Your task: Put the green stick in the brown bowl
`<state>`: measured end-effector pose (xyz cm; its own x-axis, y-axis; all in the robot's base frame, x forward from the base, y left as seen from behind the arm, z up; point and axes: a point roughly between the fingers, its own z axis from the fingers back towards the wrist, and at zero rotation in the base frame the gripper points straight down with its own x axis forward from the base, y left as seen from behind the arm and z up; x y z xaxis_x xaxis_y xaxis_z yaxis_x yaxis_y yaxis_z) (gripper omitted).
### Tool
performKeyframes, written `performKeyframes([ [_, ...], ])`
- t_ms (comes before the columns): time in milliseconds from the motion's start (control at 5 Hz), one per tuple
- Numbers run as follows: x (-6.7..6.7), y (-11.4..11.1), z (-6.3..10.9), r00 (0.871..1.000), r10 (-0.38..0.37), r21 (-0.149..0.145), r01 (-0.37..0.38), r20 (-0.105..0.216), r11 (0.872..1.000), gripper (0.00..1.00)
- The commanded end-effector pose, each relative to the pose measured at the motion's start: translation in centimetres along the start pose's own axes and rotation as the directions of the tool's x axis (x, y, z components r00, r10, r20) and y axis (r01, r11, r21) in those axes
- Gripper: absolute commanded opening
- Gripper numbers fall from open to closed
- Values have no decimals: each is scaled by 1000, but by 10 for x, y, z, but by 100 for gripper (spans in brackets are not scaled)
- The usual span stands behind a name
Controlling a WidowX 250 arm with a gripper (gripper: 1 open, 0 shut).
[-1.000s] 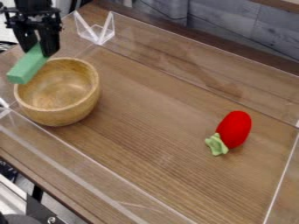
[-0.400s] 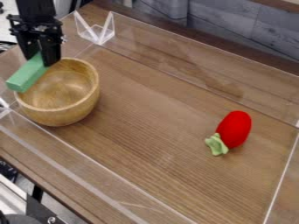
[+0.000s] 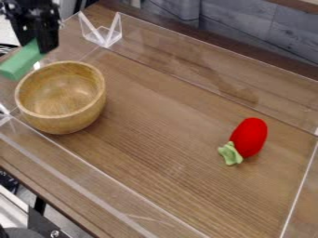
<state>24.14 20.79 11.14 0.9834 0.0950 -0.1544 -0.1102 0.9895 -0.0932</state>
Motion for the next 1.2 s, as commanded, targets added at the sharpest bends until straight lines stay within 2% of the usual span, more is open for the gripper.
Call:
performKeyframes([
  [0, 2, 4, 8, 999, -1, 58, -1, 36, 998, 0],
  [200, 5, 1, -4, 1000, -11, 76, 9, 25, 997, 0],
  [400, 8, 0, -4, 1000, -13, 89, 11, 20, 996, 0],
  [600, 12, 1, -3, 1000, -6, 91, 4, 18, 996, 0],
  [1000, 24, -4, -10, 1000, -5, 95, 3, 18, 995, 0],
])
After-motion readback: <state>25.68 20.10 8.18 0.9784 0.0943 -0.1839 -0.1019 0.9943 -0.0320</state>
